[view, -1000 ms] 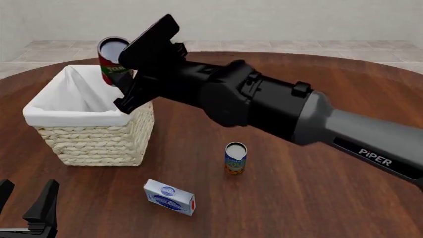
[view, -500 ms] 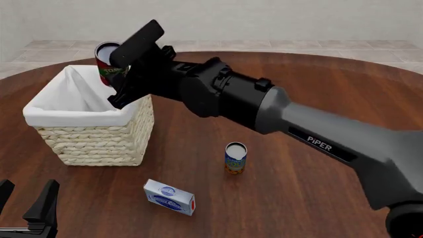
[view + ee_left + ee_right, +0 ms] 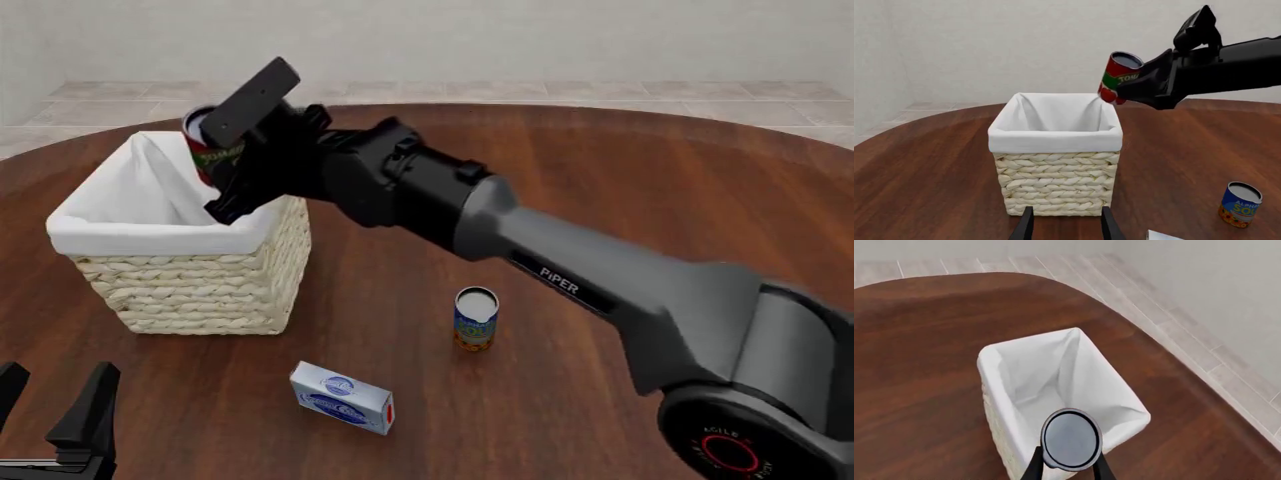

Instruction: Pick up the tomato sauce, and put it in the basket.

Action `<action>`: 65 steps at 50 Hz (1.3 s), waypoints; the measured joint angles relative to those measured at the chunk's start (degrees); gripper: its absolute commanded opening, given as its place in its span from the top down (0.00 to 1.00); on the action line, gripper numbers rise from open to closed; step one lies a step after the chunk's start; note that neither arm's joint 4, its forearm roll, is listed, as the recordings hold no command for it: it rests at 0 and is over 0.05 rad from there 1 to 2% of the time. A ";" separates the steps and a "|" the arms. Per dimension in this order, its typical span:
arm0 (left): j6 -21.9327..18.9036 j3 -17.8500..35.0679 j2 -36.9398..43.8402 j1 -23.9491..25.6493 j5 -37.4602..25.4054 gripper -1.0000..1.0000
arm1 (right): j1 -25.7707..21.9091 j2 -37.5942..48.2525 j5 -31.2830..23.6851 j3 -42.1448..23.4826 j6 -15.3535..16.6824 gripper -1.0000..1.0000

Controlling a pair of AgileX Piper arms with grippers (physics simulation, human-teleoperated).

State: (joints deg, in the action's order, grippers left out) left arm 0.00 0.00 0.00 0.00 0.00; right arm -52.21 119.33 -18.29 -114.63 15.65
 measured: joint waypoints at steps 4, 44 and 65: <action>0.00 0.00 0.00 0.00 0.00 0.00 | 0.03 1.21 -0.95 -1.52 0.18 1.00; 0.00 0.00 0.00 0.00 0.00 0.00 | 0.13 11.06 -10.28 -14.83 1.31 1.00; 0.00 0.00 0.00 0.00 0.00 0.00 | -0.11 14.26 -12.73 -18.77 1.10 1.00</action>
State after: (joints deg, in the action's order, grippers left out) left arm 0.00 0.00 0.00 0.00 0.00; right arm -52.31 133.59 -31.03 -133.40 16.74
